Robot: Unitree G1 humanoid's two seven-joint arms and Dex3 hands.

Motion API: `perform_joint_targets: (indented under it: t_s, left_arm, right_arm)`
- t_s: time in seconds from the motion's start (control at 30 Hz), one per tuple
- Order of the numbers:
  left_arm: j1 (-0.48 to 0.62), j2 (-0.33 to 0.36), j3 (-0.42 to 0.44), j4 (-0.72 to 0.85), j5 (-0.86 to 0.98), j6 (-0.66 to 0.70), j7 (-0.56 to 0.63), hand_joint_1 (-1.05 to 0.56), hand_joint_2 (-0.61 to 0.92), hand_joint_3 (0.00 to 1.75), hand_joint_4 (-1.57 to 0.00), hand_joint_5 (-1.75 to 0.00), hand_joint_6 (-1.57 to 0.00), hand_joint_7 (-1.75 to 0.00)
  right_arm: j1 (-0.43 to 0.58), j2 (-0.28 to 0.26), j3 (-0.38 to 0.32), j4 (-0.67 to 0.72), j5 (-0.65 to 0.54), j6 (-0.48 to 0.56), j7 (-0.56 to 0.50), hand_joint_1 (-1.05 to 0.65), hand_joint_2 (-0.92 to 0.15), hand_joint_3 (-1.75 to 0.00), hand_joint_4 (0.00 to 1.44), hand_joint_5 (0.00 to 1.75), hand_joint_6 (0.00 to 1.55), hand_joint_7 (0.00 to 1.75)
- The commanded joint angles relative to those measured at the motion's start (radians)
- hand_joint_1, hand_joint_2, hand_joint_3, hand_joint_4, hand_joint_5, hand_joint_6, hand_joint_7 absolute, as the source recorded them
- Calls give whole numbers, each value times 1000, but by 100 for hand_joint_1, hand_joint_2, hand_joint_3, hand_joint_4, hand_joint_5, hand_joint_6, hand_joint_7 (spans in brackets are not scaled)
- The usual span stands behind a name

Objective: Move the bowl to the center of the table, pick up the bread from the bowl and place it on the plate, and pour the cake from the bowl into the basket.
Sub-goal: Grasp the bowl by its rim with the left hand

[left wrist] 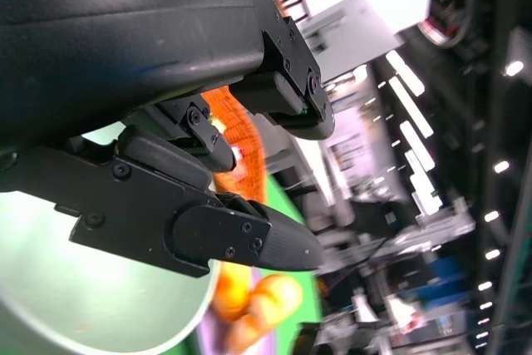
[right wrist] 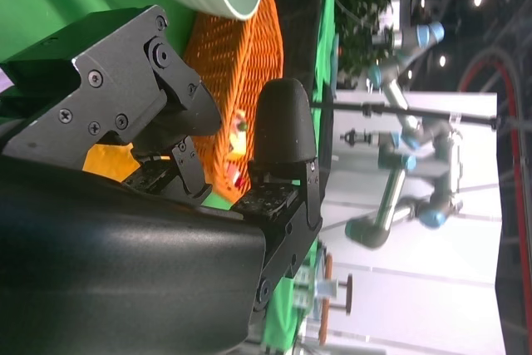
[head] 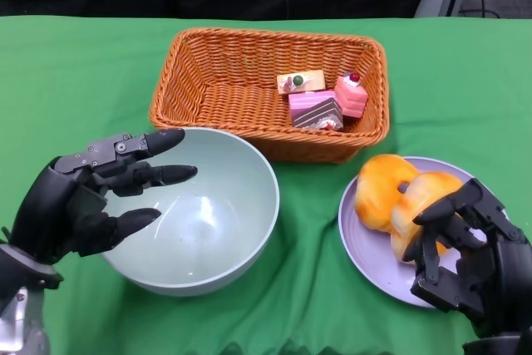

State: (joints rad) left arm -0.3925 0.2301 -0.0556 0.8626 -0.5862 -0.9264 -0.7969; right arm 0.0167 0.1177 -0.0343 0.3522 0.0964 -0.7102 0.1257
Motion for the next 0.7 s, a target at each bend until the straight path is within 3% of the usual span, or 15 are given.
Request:
perform_joint_targets:
  t_s: [0.03, 0.1, 0.13, 0.17, 0.23, 0.27, 0.33, 0.37, 0.43, 0.7]
  left_arm:
    - [3, -30, 53, -31, 29, 24, -20, -41, 92, 11, -97, -17, -80, -7]
    - [-1, -49, 71, -44, 55, 34, -10, -38, 92, 11, -100, -19, -83, -8]
    - [-3, -59, 80, -49, 72, 36, -1, -35, 92, 11, -103, -29, -92, -10]
    - [-4, -66, 89, -54, 85, 39, 5, -33, 92, 11, -94, -57, -99, -9]
    - [-4, -85, 96, -69, 139, 43, 51, -25, 92, 16, -86, -87, -108, -15]
    - [-3, -93, 96, -80, 160, 57, 65, -19, 92, 19, -80, -109, -105, -39]
    - [0, -105, 96, -97, 192, 79, 81, -17, 92, 21, -75, -129, -90, -80]
    - [2, -109, 97, -103, 201, 90, 81, -17, 92, 20, -74, -136, -85, -93]
    - [8, -116, 100, -118, 214, 107, 77, -19, 92, 19, -74, -142, -82, -101]
    - [90, -137, 76, -256, 233, 207, 52, -25, 89, 23, -75, -157, -78, -120]
  right_arm:
    - [12, -34, 11, -47, 32, 43, 42, 0, -51, -128, 72, 175, 61, 149]
    - [15, -49, 20, -71, 45, 72, 71, -1, -50, -127, 72, 175, 62, 149]
    - [16, -56, 25, -84, 54, 87, 87, -1, -51, -127, 72, 175, 61, 148]
    - [17, -61, 27, -94, 60, 99, 99, -2, -51, -128, 71, 175, 61, 148]
    - [8, -92, 40, -107, 61, 110, 146, -1, -51, -128, 71, 174, 61, 148]
    - [6, -109, 47, -119, 62, 128, 170, -1, -50, -127, 72, 173, 61, 147]
    - [2, -135, 61, -140, 76, 163, 216, -1, -49, -124, 72, 170, 63, 144]
    - [1, -143, 66, -146, 83, 175, 233, -2, -48, -120, 73, 169, 64, 142]
    - [-3, -152, 71, -153, 94, 190, 261, -3, -47, -117, 73, 167, 66, 140]
    - [-23, -173, 99, -181, 121, 237, 349, -7, -40, -121, 79, 161, 71, 133]
